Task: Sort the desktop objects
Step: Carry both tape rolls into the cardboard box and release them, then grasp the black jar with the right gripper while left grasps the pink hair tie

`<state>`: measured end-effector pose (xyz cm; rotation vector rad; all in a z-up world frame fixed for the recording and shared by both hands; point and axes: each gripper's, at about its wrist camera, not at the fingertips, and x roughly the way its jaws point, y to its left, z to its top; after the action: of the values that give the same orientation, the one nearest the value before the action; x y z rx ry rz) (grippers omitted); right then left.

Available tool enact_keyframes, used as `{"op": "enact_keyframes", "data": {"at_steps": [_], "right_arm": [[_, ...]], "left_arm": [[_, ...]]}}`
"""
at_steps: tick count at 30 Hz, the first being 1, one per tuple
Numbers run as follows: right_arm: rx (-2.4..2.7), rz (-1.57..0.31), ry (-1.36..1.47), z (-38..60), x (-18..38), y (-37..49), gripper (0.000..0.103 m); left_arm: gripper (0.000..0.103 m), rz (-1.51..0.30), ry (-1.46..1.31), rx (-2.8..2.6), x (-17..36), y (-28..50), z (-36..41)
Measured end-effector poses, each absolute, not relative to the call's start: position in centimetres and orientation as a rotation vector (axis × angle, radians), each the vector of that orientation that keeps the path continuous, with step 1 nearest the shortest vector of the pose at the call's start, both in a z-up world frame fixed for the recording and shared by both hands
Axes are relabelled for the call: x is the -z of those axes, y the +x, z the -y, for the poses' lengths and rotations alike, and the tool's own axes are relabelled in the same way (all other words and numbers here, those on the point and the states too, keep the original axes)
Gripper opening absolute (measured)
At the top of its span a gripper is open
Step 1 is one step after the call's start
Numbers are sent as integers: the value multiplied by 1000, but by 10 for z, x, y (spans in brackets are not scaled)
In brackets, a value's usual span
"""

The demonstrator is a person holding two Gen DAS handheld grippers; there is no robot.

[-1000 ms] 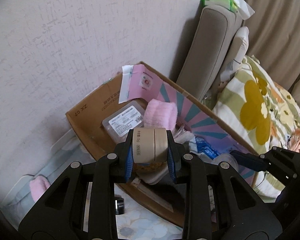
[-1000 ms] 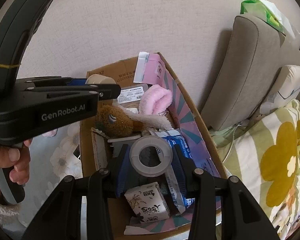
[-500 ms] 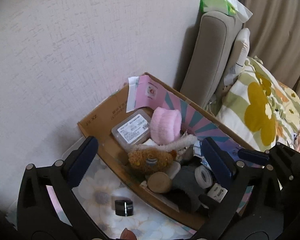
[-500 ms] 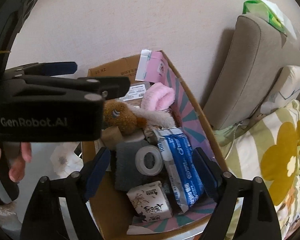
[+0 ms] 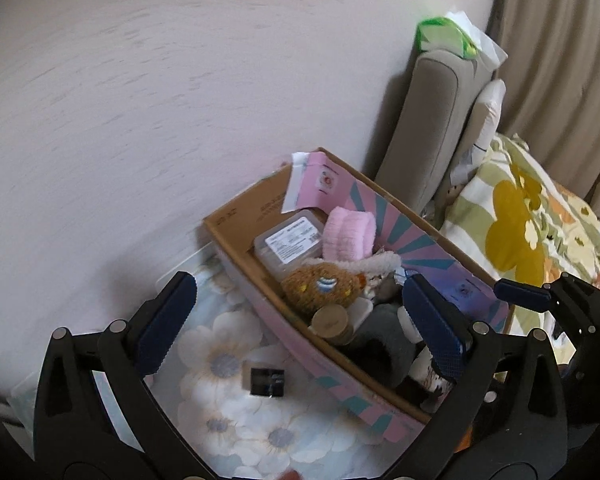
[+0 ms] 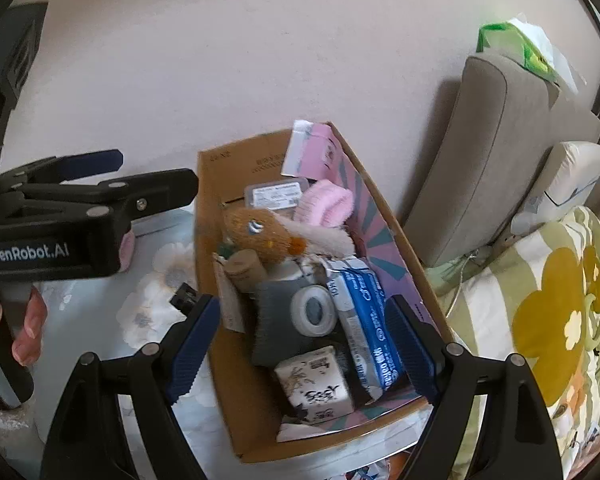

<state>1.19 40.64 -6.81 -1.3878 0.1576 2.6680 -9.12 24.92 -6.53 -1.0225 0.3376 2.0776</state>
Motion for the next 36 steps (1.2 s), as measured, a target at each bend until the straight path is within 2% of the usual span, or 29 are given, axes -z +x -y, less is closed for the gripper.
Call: {"op": "enact_keyframes", "data": {"at_steps": [4, 10, 21, 36], "right_arm": [[-2715, -118, -1356, -392, 57, 16, 81], [-2783, -155, -1337, -376, 46, 17, 81], [-2906, -40, -1287, -333, 33, 16, 81], [-3081, -20, -1302, -280, 61, 28, 81]], "left_arm": [[103, -297, -1027, -2099, 59, -93, -227], [103, -244, -1014, -2151, 47, -92, -191], [103, -142, -1013, -2272, 32, -98, -122], [103, -32, -1154, -2437, 65, -117, -37]]}}
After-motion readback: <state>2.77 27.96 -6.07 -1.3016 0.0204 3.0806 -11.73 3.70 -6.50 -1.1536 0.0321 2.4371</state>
